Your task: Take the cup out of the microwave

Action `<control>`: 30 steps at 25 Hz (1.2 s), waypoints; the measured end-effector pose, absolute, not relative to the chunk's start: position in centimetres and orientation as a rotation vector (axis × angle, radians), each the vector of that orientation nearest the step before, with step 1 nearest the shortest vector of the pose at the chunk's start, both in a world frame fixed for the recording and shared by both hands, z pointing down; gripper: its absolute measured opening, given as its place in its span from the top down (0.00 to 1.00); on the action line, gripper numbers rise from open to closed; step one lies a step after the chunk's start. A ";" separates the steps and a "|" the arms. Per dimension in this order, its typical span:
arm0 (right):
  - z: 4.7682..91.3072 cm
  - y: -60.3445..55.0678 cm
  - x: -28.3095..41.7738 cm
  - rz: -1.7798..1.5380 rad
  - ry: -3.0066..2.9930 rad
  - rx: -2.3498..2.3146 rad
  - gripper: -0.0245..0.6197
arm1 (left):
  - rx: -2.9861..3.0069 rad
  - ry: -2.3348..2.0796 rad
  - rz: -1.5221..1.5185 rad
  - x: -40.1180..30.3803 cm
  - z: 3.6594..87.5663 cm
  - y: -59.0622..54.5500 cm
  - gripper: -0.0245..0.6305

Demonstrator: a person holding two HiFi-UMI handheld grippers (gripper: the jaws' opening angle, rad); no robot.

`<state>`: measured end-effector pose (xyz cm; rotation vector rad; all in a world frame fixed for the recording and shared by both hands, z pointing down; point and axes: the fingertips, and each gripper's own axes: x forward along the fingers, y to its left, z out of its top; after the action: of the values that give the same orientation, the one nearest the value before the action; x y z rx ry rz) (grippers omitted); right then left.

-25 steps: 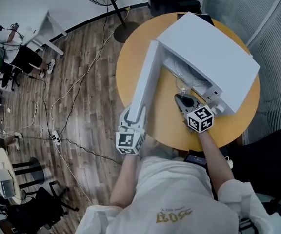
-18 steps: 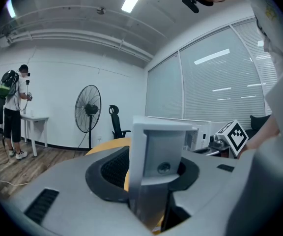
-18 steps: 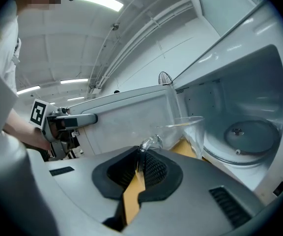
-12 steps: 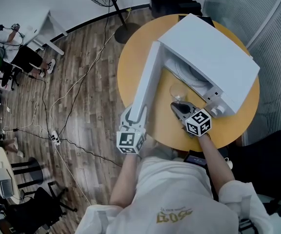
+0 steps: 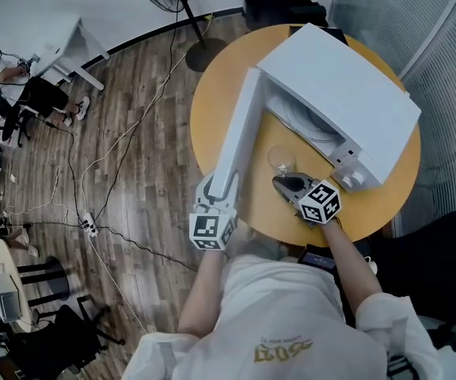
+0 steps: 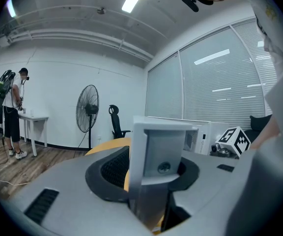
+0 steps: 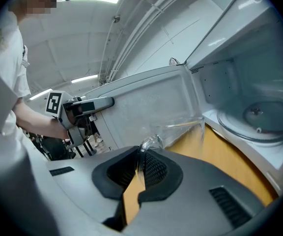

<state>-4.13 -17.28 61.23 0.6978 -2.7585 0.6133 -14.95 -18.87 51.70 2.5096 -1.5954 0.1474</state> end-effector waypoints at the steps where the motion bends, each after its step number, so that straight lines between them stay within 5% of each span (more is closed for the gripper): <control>1: 61.4 -17.0 -4.2 0.617 -2.756 0.684 0.93 | 2.510 -1.595 0.148 -15.0 51.7 -18.9 0.69; 30: 65.2 -13.3 -5.0 0.577 -2.686 0.438 0.93 | 2.511 -1.589 0.143 -15.1 51.6 -18.7 0.69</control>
<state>-4.98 -13.27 65.21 0.4376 -2.6864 0.5767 -15.11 -18.74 51.62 2.5105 -1.5885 0.1433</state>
